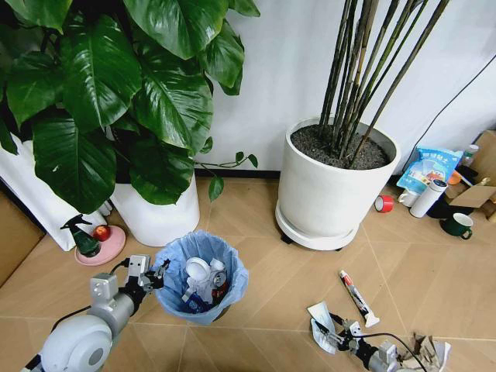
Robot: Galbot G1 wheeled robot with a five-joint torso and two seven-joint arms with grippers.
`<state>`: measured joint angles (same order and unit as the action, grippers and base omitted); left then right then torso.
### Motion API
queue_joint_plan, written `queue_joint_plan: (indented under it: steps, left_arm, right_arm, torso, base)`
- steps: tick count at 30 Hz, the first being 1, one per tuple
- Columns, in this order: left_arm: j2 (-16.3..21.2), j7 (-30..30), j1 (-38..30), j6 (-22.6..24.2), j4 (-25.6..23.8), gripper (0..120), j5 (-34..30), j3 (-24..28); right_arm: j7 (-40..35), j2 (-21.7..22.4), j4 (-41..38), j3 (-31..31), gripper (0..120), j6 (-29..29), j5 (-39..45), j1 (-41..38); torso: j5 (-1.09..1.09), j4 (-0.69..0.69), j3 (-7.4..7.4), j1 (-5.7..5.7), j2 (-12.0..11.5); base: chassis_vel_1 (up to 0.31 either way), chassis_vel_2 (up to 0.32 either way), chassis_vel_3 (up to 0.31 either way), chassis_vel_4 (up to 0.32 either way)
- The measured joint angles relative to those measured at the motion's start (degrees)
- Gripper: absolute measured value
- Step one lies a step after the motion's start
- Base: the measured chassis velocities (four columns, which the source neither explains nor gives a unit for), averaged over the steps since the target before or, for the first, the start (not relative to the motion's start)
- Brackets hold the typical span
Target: Pick up the trash bin and place the garbage on the floor into it.
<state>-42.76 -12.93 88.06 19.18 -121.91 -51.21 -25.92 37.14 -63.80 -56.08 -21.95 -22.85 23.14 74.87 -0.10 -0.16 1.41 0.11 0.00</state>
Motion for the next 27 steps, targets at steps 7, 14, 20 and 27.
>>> queue_joint_plan:
  steps: [7,14,20,27]
  left_arm:
    - [0.1,0.1,0.2,0.0,0.0,1,0.1,0.0]
    - [0.5,0.1,-0.2,0.0,0.7,1,0.1,0.3]
    - [1.4,0.6,-1.1,-0.3,2.7,1,-0.1,1.4]
    - [3.9,1.1,-5.9,-0.8,6.2,1,-2.4,5.6]
  right_arm:
    - [0.8,0.1,-0.2,0.6,15,0.0,1.4,0.2]
    - [3.0,0.5,-0.1,1.2,0,-0.9,5.1,-0.6]
    - [4.7,2.7,-3.9,-0.2,0,-0.9,8.9,0.3]
    - [8.4,6.7,-13.0,-1.9,0,-0.9,15.2,2.8]
  torso:
    - [0.00,0.00,0.00,0.00,0.0]
    - [0.01,0.01,0.00,0.00,0.0]
    - [-0.01,0.01,0.00,0.00,0.0]
    - [0.01,0.01,0.00,0.00,0.0]
  base:
    - [0.000,0.000,0.000,0.000]
    - [0.000,0.000,0.000,0.000]
    - [0.000,0.000,0.000,0.000]
    - [0.000,0.000,0.000,0.000]
